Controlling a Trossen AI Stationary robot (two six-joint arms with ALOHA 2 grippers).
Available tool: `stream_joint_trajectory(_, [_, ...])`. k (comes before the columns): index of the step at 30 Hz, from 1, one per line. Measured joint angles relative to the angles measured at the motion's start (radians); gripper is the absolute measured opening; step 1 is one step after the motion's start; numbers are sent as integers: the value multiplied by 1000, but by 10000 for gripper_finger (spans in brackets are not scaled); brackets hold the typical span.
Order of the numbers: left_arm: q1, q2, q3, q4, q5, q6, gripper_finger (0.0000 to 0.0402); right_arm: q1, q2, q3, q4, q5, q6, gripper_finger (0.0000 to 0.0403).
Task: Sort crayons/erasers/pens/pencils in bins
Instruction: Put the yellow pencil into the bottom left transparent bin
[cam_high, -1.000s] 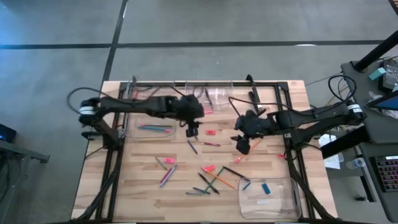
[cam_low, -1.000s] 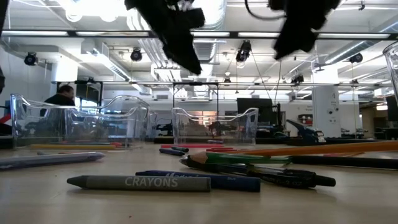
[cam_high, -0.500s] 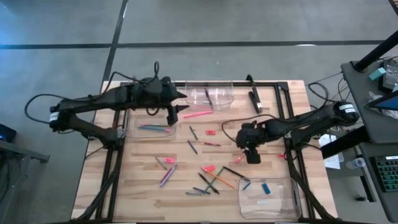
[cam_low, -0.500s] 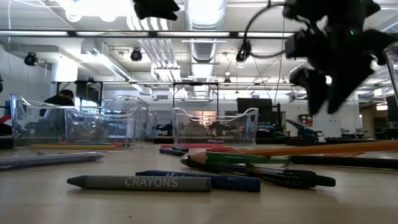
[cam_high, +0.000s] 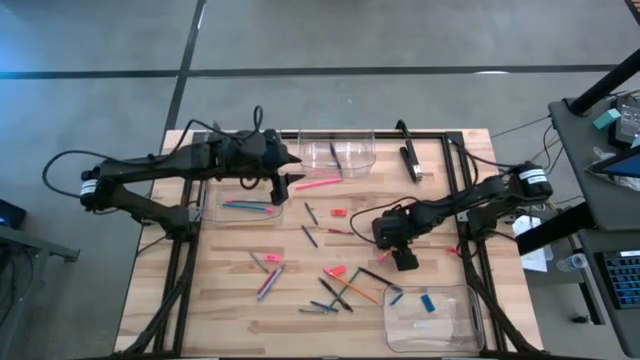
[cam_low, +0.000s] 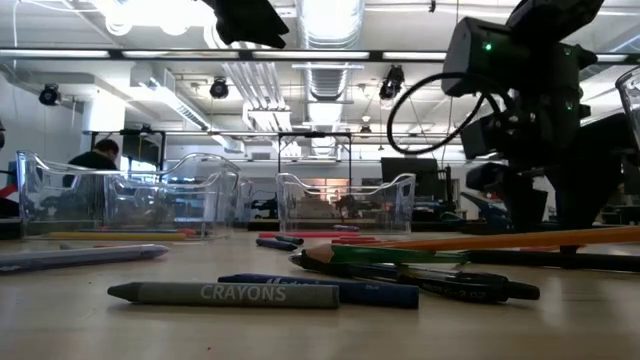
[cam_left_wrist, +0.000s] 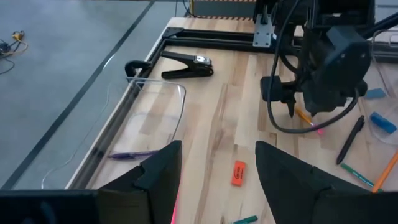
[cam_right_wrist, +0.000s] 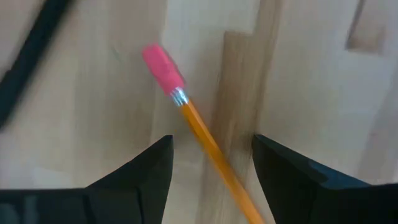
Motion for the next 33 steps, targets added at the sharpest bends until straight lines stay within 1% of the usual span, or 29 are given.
stream_joint_trajectory(3, [0, 3, 0, 0, 0, 0, 189, 0, 41, -4, -1, 3, -12, 207])
stream_joint_trajectory(5, [0, 3, -1, 0, 0, 0, 189, 0, 63, -8, -1, 3, -32, 194])
stream_joint_trajectory(7, [0, 3, -1, 0, 0, 0, 189, 0, 82, -10, -2, 7, -37, 168])
stream_joint_trajectory(13, [1, 3, -1, 0, 1, 1, 189, 0, 116, -12, -5, -11, -42, 73])
stream_joint_trajectory(16, [1, 3, -1, -1, 1, 1, 189, 0, 117, -12, -6, -17, -42, 35])
stream_joint_trajectory(18, [1, 3, -1, -1, 1, 1, 189, -1, 105, -13, -7, -16, -32, 19])
stream_joint_trajectory(21, [1, 3, -1, -1, 0, 2, 189, -5, 69, -13, -8, -16, -5, 18])
stream_joint_trajectory(25, [1, 3, -3, -1, 1, 2, 189, -15, -12, -14, -6, -16, 21, 18])
stream_joint_trajectory(28, [1, 3, -3, -1, 1, 1, 189, -36, -85, -22, -29, 44, 65, 18])
stream_joint_trajectory(30, [1, 3, -3, -1, 1, 0, 189, -51, -146, -18, -12, 72, 101, 18])
stream_joint_trajectory(33, [1, 4, -3, 6, 1, -5, 189, -83, -229, -19, 1, 74, 141, 18])
